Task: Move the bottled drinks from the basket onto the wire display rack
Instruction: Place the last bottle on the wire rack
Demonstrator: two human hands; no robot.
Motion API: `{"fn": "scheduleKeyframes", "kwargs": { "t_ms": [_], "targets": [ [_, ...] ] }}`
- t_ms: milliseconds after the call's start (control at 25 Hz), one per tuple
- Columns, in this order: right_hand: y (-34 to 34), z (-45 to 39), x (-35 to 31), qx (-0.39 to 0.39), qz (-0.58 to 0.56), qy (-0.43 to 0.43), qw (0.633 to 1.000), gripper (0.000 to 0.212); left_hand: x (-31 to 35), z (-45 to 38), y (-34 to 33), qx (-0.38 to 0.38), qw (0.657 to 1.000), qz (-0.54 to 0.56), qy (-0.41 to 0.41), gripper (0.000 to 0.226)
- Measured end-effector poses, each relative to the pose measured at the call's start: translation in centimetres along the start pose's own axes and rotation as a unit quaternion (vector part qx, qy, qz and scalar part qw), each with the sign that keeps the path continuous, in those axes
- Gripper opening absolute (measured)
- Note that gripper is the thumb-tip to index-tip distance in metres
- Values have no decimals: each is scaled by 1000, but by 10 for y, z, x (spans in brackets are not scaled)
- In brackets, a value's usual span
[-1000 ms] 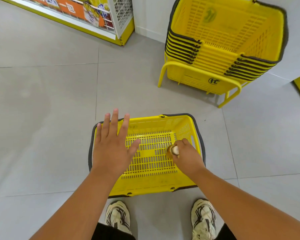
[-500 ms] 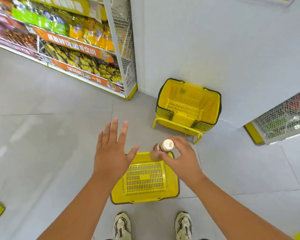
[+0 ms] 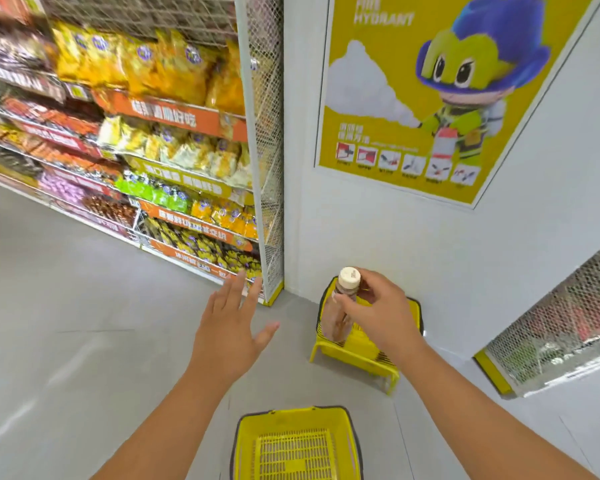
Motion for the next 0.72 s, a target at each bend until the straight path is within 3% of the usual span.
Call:
{"fn": "scheduleKeyframes", "kwargs": {
  "t_ms": [400, 560, 720],
  "targets": [
    [-20, -18, -75, -6, -8, 27, 1000, 36, -36, -13, 56, 36, 999, -1, 9, 82],
    [-36, -22, -88, -46, -25, 49, 997, 37, -48, 1, 70, 49, 998, -13, 36, 81],
    [-56, -28, -110, -126, -38, 87, 988, 37, -65, 35, 87, 56, 990, -41, 125, 81]
  ]
}}
Point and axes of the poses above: each hand's wrist, its own z-axis away from the middle knuckle, its own y-axis out of the back of the hand, x = y × z, the point moved 10 cm from there along -z, towards the middle knuckle, and after that the axes turned 3 degrees about y, right-handed, at the moved point
